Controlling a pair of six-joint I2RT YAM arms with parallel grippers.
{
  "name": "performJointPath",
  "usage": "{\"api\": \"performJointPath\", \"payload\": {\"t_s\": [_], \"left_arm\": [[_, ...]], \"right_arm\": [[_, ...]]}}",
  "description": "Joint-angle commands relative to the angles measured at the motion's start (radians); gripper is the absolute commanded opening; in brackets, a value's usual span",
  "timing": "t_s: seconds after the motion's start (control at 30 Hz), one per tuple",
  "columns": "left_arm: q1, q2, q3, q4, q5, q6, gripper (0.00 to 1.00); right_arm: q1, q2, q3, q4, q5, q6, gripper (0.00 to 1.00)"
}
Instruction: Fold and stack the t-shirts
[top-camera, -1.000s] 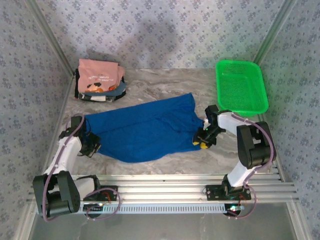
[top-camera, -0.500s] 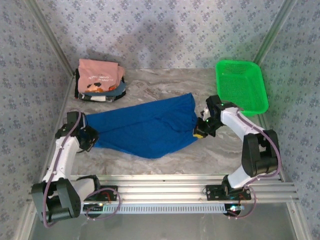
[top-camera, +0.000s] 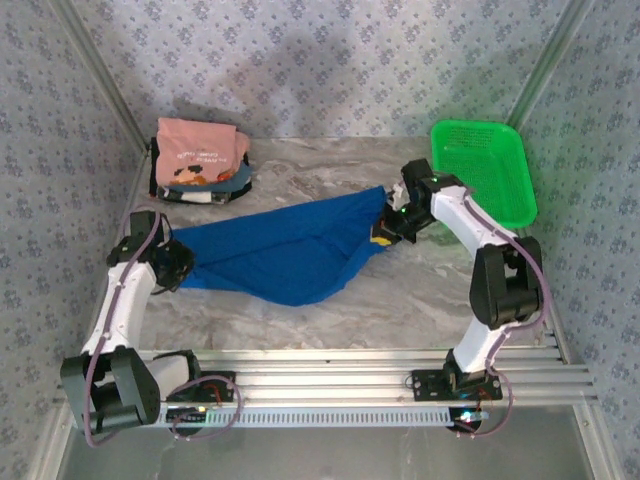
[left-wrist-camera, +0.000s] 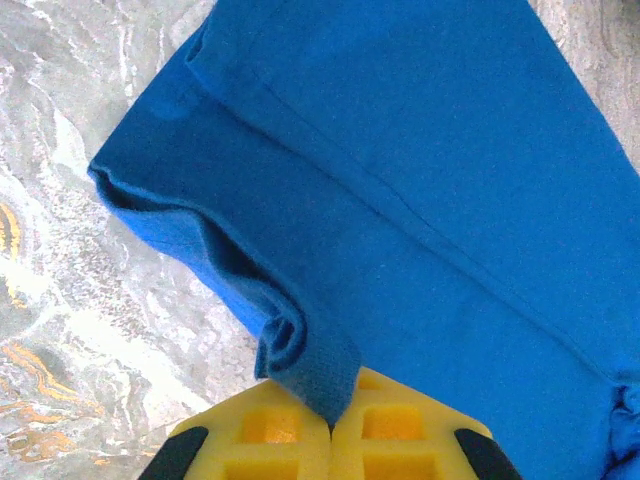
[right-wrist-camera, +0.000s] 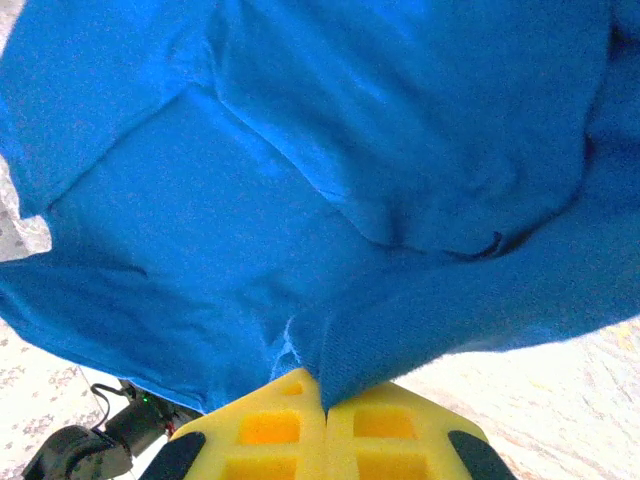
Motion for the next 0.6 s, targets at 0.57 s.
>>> {"api": "performJointPath", "payload": {"t_s": [0.57], "left_arm": [[-0.004,0.106,0.126,-0.001,-0.013,0.084,0.00]], "right_arm": [[0.025,0.313,0.331,0.057,-0.093,0.026,0.02]]}}
